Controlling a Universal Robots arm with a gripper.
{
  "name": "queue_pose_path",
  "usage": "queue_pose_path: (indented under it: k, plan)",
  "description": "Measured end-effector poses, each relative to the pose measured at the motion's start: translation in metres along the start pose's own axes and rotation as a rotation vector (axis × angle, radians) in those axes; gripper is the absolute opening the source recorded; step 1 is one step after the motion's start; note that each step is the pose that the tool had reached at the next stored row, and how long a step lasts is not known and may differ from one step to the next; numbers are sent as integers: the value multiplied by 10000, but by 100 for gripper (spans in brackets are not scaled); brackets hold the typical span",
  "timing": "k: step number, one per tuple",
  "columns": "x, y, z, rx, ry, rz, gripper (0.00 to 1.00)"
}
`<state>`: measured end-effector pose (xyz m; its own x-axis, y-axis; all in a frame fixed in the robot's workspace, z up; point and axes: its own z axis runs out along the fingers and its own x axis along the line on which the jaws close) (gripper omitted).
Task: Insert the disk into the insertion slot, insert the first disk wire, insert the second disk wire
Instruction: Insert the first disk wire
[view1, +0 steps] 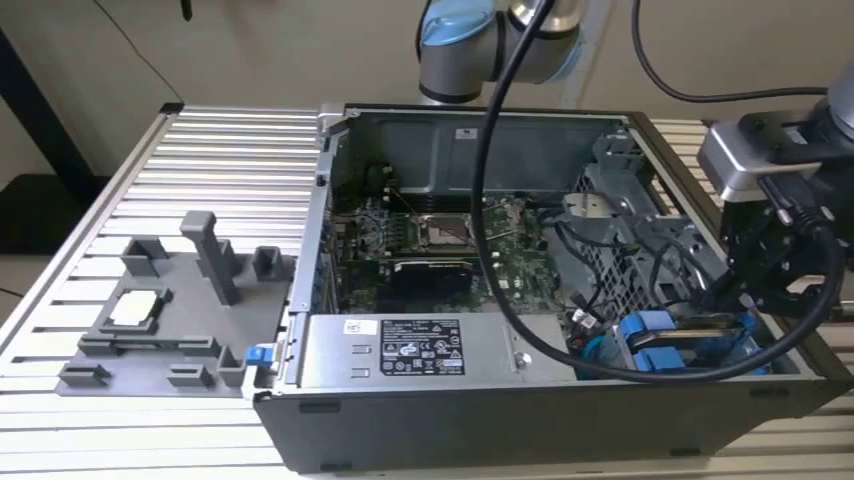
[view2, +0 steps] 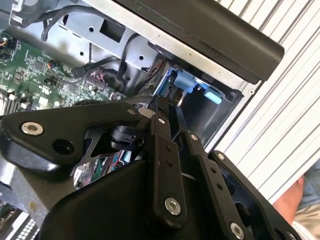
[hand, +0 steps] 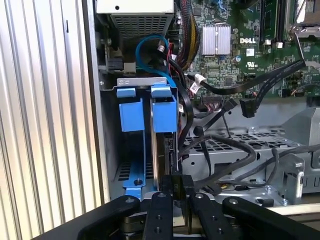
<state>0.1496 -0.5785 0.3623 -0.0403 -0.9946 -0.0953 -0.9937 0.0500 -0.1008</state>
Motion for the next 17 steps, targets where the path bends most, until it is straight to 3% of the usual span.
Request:
queue_pose_path:
  k: [17]
  plan:
    - [5, -8, 76, 8, 14, 5, 19]
